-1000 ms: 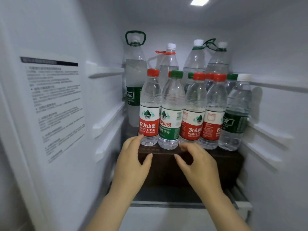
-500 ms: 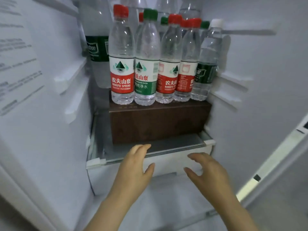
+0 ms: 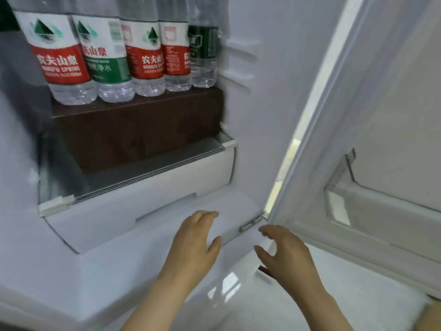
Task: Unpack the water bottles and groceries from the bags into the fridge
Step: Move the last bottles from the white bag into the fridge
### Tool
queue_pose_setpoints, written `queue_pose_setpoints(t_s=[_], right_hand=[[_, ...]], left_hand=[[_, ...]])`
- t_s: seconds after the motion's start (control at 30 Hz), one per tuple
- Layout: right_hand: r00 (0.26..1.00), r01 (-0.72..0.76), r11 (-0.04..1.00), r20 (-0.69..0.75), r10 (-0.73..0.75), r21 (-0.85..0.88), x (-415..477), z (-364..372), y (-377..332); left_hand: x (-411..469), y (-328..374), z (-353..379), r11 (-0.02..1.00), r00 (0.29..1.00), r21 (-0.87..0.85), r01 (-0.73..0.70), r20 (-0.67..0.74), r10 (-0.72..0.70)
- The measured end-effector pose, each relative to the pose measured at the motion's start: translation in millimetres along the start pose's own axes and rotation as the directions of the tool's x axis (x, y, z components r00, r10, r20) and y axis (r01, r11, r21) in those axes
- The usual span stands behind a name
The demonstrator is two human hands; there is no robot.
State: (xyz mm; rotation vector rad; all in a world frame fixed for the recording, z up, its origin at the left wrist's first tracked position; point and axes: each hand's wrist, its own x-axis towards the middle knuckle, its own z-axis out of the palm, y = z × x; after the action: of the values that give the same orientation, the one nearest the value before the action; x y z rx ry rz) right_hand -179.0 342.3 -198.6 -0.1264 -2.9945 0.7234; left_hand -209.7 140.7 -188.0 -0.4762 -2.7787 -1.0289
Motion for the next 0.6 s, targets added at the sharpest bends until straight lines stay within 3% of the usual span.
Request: queue_pose_setpoints(t_s=[0.3, 0.6], right_hand=[[0.982, -0.191, 0.981, -0.006, 0.191, 0.02, -86, -24, 92], [0.878, -0.468, 0.882, -0.083, 0.471, 0.054, -181, -48, 170]], left_hand=[[-32, 73, 84, 0.994, 0.967, -0.014, -0.105, 0.233, 0.105], [-62, 149, 163, 0.951, 0.816, -0.114, -0.286, 0.491, 0.305]])
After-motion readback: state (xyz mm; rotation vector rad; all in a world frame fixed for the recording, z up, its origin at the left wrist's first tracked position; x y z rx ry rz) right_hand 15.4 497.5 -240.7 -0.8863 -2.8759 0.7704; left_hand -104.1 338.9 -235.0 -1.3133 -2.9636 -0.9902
